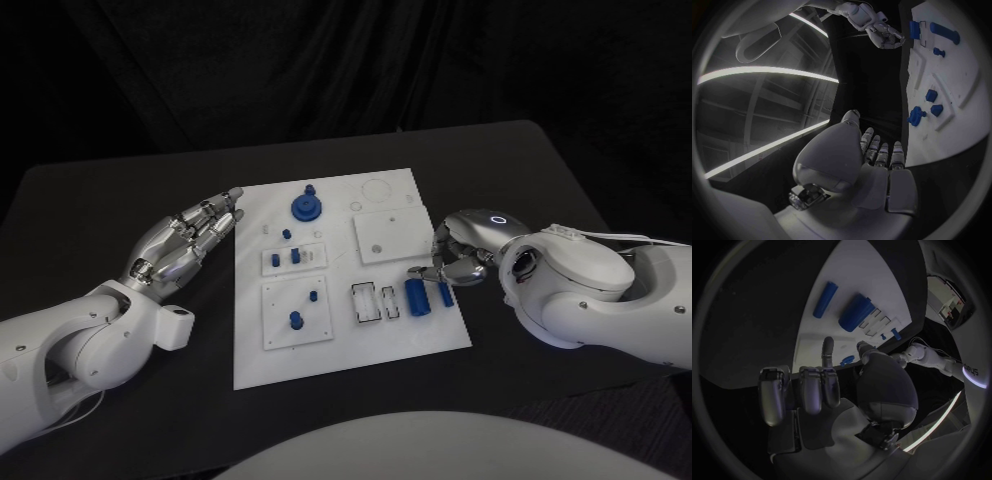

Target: Assemble the parts on the task board

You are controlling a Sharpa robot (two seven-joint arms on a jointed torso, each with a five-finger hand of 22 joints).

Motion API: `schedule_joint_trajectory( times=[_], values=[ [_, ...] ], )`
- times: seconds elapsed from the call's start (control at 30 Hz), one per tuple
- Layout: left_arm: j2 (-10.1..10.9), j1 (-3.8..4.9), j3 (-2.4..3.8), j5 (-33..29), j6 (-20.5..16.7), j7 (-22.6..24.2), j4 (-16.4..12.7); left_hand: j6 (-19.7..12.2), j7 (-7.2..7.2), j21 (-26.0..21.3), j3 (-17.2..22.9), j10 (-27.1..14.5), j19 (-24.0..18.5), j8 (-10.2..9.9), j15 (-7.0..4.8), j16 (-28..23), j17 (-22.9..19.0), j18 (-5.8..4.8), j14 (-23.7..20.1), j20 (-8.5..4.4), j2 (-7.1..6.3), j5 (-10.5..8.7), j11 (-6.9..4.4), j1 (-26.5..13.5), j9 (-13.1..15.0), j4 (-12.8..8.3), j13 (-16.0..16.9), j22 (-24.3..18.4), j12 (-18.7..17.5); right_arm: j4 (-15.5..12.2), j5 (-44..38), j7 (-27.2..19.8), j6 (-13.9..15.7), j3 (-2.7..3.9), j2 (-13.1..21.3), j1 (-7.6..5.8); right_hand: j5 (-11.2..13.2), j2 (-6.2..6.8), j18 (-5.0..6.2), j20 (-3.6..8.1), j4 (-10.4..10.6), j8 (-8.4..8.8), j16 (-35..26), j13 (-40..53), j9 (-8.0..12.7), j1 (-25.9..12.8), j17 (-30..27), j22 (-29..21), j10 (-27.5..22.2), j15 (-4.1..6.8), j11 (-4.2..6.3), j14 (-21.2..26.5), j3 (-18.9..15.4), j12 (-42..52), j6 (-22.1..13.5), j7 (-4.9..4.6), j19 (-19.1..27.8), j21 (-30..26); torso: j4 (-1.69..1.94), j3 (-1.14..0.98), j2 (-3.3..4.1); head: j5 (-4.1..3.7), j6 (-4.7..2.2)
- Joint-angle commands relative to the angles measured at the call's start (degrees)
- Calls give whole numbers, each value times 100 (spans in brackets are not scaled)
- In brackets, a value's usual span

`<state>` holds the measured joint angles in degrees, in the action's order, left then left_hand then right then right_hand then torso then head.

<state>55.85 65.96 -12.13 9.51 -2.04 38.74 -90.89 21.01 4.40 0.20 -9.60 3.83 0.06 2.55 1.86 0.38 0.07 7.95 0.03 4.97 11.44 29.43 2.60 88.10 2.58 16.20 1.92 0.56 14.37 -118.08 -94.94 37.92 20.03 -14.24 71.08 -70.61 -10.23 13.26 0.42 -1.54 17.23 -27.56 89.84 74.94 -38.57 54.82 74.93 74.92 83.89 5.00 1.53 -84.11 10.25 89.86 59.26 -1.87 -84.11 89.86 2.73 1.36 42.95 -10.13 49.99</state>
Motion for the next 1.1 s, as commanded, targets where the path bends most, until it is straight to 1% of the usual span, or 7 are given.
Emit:
schedule_joint_trajectory(
  times=[0.03, 0.27, 0.37, 0.5, 0.57, 0.8, 1.1],
  values=[
    [-7, 9, 5, 2, 95, 161, 2, 48, -8, -1, 35, 5, 9, 31, 27, -38, -7, -61, -3, 51, 49, 36, 38, 13, 5, -7, 8, 7, 18, -69, -199, 460, -142, 1, -44, 80, 239, 46, -42, 62, -9, -102, 16, 1506, -158, -159, 1507, 1508, 611, 63, 65, -589, -82, 14, 44, 62, -589, 14, -7, 0, 3, -6, 1],
    [-24, 4, 5, 2, 140, 116, 36, 58, 11, 5, 74, 19, 16, 35, 57, -38, -7, -44, -3, 101, 56, 60, 64, 62, 7, -27, 9, 24, 36, -112, -203, 488, -201, 1, -139, 195, 696, 132, -42, 115, -2, -271, 16, 1506, -488, -471, 1507, 1508, 611, 120, 122, -589, -178, 14, 126, 124, -589, 14, 0, -3, 6, -13, 1],
    [-27, 2, 5, 2, 157, 96, 44, 53, 11, 7, 95, 18, 18, 34, 64, -38, -7, -35, -3, 118, 57, 76, 67, 89, 7, -44, 8, 30, 36, -129, -204, 491, -193, 1, -161, 243, 728, 187, -42, 132, -2, -256, 16, 1506, -539, -688, 1507, 1508, 611, 134, 134, -589, -259, 14, 103, 131, -589, 14, 7, 2, 8, -9, 1],
    [-23, -3, 5, 2, 172, 82, 50, 53, 13, 8, 108, 17, 20, 35, 70, -38, -7, -28, -3, 129, 58, 80, 70, 103, 7, -51, 8, 33, 36, -120, -269, 526, -221, 1, -192, 281, 708, 144, -42, 142, -2, -164, 16, 1506, -561, -663, 1507, 1508, 611, 136, 134, -589, -653, 14, 68, 126, -589, 14, 10, 6, 9, 11, 1],
    [-20, -4, 5, 2, 176, 73, 50, 56, 14, 9, 113, 17, 21, 35, 73, -38, -7, -25, -3, 136, 58, 82, 71, 108, 7, -54, 8, 36, 37, -105, -318, 553, -264, 1, -211, 301, 634, 93, -42, 135, -2, -98, 16, 1506, -563, -561, 1507, 1508, 611, 127, 128, -589, -678, 14, 62, 119, -589, 14, 14, 7, 6, 17, 1],
    [-16, -7, 5, 2, 194, 47, 55, 63, 19, 10, 125, 18, 22, 37, 83, -38, -7, -18, -3, 153, 54, 86, 77, 121, 9, -63, 9, 38, 41, -100, -657, 665, -366, 1, -263, 376, -99, -27, -42, 95, -6, 165, 16, 1506, -545, -269, 1507, 1508, 611, 93, 101, -589, -567, 14, 102, 92, -589, 14, 16, 10, 3, 35, 1],
    [-25, -13, 5, 2, 225, -1, 80, 61, 31, 11, 146, 17, 24, 38, 108, -38, -7, -10, -3, 182, 47, 94, 94, 139, 9, -75, 8, 40, 38, -111, -1022, 818, -508, 1, -285, 433, -492, -110, -42, 94, -10, 260, 16, 1506, -593, -68, 1507, 1508, 611, 97, 116, -589, -485, 14, 193, 110, -589, 14, 21, 11, -5, 30, 1]
  ],
)
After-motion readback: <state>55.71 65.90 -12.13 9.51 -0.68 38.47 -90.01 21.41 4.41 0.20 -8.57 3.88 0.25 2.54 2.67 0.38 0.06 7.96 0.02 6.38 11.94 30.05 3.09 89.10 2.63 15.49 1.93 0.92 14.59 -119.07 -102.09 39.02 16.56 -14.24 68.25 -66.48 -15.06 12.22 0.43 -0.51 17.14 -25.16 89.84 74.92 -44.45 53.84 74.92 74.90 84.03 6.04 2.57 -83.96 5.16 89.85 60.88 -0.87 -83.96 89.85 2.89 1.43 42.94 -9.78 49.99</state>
